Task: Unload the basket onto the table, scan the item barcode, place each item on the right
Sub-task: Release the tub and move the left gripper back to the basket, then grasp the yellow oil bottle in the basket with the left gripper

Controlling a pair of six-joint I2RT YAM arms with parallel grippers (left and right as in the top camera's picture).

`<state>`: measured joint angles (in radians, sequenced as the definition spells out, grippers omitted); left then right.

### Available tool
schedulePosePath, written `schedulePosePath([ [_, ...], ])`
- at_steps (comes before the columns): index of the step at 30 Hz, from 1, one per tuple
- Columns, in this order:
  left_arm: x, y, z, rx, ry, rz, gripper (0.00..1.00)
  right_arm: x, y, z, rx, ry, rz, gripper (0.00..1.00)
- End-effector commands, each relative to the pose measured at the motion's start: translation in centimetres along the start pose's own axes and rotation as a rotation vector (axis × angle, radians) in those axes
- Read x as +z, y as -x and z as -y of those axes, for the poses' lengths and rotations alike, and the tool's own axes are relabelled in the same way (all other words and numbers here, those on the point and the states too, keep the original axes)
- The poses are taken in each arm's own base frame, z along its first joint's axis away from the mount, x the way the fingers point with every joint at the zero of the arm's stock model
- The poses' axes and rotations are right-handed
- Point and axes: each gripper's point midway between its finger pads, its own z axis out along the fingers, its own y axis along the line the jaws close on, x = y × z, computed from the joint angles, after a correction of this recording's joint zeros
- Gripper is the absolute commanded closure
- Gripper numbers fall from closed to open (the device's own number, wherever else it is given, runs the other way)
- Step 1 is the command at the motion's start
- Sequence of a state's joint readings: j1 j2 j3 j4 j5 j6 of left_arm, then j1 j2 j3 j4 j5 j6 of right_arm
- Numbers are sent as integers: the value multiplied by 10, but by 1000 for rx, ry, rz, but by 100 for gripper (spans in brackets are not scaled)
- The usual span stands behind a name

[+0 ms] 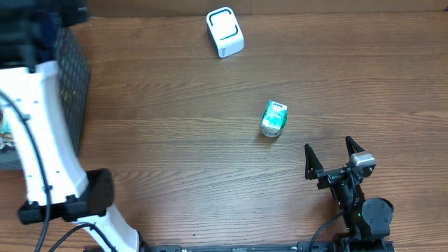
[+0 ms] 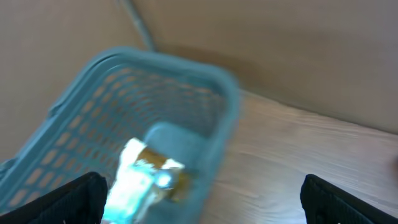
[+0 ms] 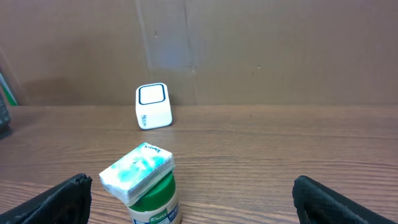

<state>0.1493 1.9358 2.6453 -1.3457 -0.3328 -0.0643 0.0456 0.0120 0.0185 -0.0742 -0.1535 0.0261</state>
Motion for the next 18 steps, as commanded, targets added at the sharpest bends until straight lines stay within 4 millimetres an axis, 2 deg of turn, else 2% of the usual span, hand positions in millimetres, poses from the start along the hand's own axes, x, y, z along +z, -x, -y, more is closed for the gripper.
schedulePosePath([
  [1,21,-5,-32,-16,-34,-35,0,0,-2,0,-2,2,3,0],
  [4,45,-19,-58,-14,-26,-99,0,0,-2,0,-2,2,3,0],
  [9,100,-68,-88,-36,-36,-283,0,0,-2,0,-2,2,3,0],
  [13,137,-106,-93,-56,-86,-412,0,0,-2,0,-2,2,3,0],
  [18,182,-152,-73,-26,-258,-542,0,0,-2,0,-2,2,3,0],
])
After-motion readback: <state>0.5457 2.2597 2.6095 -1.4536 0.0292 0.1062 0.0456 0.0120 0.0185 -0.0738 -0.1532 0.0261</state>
